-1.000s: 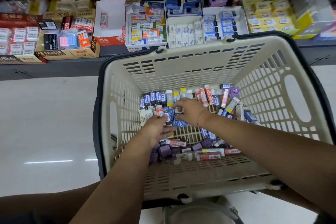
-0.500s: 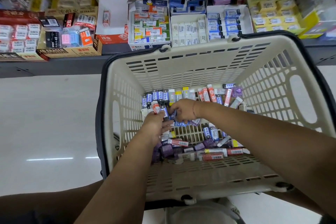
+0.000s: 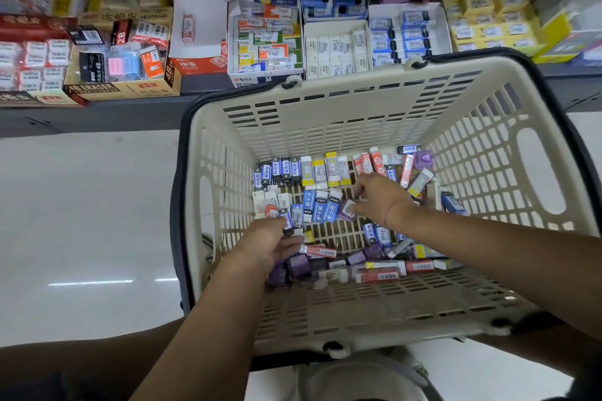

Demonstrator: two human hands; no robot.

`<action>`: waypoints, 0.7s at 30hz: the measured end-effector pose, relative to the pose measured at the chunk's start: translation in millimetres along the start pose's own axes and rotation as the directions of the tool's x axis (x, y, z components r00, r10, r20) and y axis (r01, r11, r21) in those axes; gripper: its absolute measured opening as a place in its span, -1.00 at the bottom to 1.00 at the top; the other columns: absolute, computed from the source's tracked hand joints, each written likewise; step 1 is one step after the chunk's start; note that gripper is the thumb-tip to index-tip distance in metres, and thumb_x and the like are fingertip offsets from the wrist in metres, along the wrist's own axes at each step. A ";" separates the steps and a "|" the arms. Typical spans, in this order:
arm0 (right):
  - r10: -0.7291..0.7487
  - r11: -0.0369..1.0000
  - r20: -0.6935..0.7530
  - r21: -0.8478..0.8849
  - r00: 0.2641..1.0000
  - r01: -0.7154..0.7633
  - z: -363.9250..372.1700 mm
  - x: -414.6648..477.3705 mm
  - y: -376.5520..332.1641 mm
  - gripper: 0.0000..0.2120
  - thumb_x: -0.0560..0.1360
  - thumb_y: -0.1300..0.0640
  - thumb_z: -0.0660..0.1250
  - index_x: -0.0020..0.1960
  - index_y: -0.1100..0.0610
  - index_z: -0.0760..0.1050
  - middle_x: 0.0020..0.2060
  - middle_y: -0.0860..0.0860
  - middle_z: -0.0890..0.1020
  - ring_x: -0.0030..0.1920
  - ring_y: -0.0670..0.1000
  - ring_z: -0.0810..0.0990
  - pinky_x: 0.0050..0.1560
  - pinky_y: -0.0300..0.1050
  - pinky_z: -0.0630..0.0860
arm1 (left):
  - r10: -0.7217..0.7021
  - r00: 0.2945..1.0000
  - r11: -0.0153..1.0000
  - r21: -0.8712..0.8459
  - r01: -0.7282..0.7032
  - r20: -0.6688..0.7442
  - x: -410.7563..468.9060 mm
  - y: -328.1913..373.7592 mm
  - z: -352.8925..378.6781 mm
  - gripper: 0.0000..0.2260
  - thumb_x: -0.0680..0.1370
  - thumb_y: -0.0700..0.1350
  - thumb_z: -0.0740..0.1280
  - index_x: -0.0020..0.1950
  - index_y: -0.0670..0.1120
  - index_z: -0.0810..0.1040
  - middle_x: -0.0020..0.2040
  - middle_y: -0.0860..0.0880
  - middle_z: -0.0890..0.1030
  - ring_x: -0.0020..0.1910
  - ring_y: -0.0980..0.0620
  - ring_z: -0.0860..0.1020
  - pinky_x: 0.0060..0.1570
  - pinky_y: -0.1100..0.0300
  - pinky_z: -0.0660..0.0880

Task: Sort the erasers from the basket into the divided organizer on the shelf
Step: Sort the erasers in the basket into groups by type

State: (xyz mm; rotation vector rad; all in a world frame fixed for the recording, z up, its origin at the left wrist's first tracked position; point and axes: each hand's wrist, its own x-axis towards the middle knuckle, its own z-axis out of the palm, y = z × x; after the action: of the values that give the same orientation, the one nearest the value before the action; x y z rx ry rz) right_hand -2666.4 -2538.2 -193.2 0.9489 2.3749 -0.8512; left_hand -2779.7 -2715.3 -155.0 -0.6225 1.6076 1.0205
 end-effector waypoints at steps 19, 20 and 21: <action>-0.011 0.995 0.094 0.099 0.996 0.001 21.0 -1.6 -4.2 -0.48 0.38 0.09 0.51 0.24 0.12 0.35 0.19 0.07 0.52 0.17 0.09 0.52 0.13 -0.06 0.49 | 0.038 0.982 0.996 -0.088 -0.023 0.183 -11.3 -0.7 20.3 -0.58 0.64 -0.23 0.19 0.48 -0.22 0.20 0.46 -0.19 0.31 0.16 -0.20 0.56 0.09 0.02 0.50; -0.015 0.995 0.094 0.097 0.995 0.005 21.8 -1.1 -3.7 -0.47 0.38 0.10 0.51 0.25 0.12 0.35 0.21 0.08 0.52 0.19 0.09 0.51 0.15 -0.06 0.48 | 0.053 0.981 0.996 -0.076 -0.039 0.187 -11.3 -0.6 21.4 -0.56 0.64 -0.22 0.20 0.50 -0.21 0.17 0.45 -0.20 0.32 0.10 -0.18 0.59 0.07 0.03 0.51; -0.014 0.996 0.094 0.094 0.996 0.005 22.1 -0.6 -3.4 -0.46 0.39 0.10 0.50 0.27 0.12 0.35 0.23 0.08 0.51 0.21 0.08 0.50 0.18 -0.05 0.47 | 0.066 0.980 0.997 -0.062 -0.055 0.188 -10.4 -0.8 22.6 -0.53 0.64 -0.21 0.21 0.51 -0.20 0.14 0.44 -0.21 0.33 0.03 -0.15 0.60 0.06 0.04 0.53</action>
State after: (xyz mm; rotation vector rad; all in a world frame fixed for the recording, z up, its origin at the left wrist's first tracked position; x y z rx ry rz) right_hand -2664.7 -2555.5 -207.3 0.9131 2.2785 -0.9972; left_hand -2764.7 -2697.3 -146.5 -0.5006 1.4421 1.1385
